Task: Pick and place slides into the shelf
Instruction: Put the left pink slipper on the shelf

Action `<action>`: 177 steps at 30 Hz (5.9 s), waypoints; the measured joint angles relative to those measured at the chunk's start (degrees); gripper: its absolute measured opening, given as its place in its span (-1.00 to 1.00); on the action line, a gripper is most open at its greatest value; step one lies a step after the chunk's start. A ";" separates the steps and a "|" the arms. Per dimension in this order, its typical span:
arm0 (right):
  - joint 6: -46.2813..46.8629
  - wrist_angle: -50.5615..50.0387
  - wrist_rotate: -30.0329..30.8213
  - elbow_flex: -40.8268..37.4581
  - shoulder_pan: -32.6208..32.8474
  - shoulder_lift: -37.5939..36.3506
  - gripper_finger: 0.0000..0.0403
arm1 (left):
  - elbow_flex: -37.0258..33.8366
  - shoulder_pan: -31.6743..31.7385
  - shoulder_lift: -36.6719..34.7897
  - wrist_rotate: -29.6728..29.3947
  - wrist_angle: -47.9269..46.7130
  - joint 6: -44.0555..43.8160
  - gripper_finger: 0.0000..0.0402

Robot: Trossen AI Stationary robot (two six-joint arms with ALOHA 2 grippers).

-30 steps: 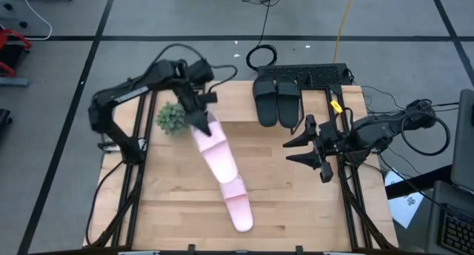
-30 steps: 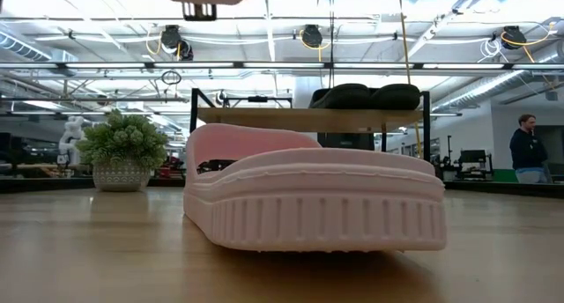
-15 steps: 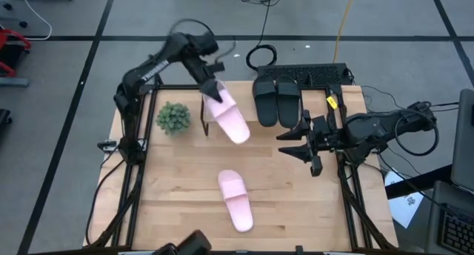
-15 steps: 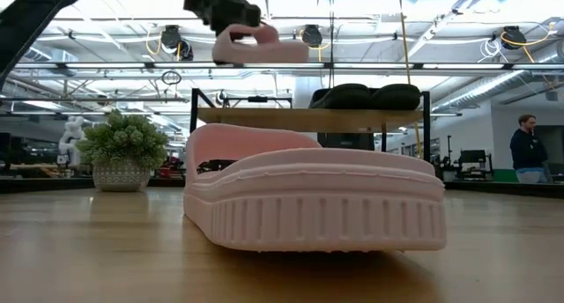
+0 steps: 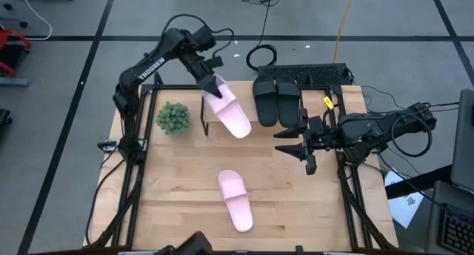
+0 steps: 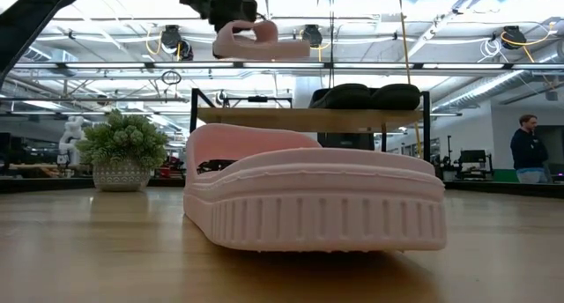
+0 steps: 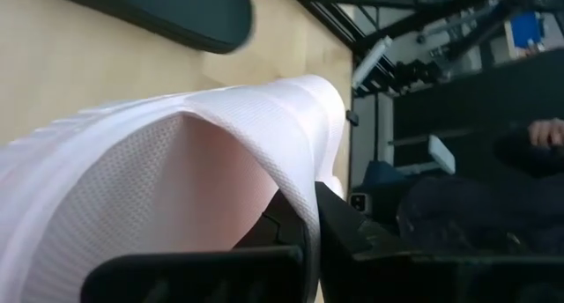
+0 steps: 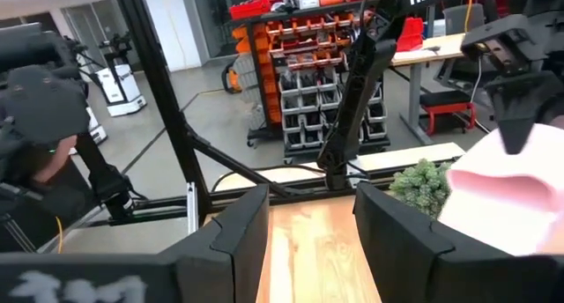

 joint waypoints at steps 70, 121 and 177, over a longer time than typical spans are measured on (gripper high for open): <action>-22.43 15.00 10.67 -0.02 -6.85 11.52 0.31 | -0.02 -17.11 -7.95 4.14 16.35 -23.39 -1.00; -25.98 14.91 19.64 0.03 -8.38 13.09 -0.67 | -0.09 -21.68 -5.67 7.33 30.53 -36.28 -1.00; -18.95 35.81 37.69 10.98 -19.95 35.86 -1.00 | -0.02 15.29 -23.47 -44.65 7.50 -5.28 -0.16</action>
